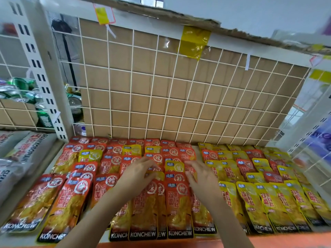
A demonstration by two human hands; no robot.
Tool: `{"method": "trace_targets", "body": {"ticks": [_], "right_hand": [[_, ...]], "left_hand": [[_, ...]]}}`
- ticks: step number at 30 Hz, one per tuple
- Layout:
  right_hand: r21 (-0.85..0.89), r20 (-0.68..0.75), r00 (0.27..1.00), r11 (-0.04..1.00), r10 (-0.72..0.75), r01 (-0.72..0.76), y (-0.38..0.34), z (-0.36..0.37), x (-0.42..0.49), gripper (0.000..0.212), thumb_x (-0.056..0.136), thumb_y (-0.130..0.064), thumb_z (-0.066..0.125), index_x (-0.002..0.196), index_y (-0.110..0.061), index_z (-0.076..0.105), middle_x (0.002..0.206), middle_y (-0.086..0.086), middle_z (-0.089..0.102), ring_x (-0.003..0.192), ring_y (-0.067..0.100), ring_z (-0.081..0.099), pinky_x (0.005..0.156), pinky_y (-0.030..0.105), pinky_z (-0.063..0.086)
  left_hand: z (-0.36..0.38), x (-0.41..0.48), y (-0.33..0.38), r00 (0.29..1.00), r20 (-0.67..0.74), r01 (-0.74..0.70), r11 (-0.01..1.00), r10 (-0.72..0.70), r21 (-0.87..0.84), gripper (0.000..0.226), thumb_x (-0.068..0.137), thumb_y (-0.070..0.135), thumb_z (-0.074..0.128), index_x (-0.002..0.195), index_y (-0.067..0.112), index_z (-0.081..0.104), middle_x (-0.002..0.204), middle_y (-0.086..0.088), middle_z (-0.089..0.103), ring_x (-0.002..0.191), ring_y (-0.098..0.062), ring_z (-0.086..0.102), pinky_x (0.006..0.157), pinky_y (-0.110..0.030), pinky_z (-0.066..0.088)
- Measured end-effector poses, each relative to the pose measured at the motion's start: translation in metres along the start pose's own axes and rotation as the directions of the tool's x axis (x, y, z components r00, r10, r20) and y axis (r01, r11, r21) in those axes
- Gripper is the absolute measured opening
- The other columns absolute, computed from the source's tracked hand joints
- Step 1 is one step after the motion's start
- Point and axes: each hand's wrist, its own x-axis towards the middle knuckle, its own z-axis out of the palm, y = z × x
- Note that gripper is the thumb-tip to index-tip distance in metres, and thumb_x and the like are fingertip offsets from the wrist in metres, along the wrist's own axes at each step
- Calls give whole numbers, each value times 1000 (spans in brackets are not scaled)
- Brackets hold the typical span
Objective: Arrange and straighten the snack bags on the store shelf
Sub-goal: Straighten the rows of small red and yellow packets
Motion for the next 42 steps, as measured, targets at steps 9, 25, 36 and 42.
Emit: {"method": "trace_targets", "body": {"ticks": [9,25,36,42], "right_hand": [[-71,245,966,995,87,-71,-5,12,34,38,96,-29,46,133,-22,46,140,-2,42,129,16,39,106,33,33],[175,113,970,957,215,-233,-1,13,64,3,89,-22,59,89,-23,56,93,-4,59,87,13,56,73,25,44],[377,-115,976,917,185,-129,-3,-5,82,6,90,-13,57,86,-18,57,71,-12,53,66,6,49,61,22,32],[454,-265,955,891,132,3,-8,-18,81,17,89,-10,57,81,-25,53,59,-12,50,54,7,48,49,22,35]], "left_hand": [[3,16,1,985,157,69,998,-66,-14,12,89,30,58,99,24,61,98,13,52,90,-4,50,68,-9,39],[-3,38,-1,997,72,49,980,-36,-191,29,87,8,59,71,28,47,74,3,55,68,-9,50,60,-19,40],[-18,59,3,989,-146,-18,936,-36,-352,25,88,5,58,76,27,57,75,6,63,71,-14,58,64,-29,45],[-37,61,18,951,-307,-99,905,-36,-413,23,88,6,59,78,27,61,75,3,65,68,-20,57,62,-30,45]]}}
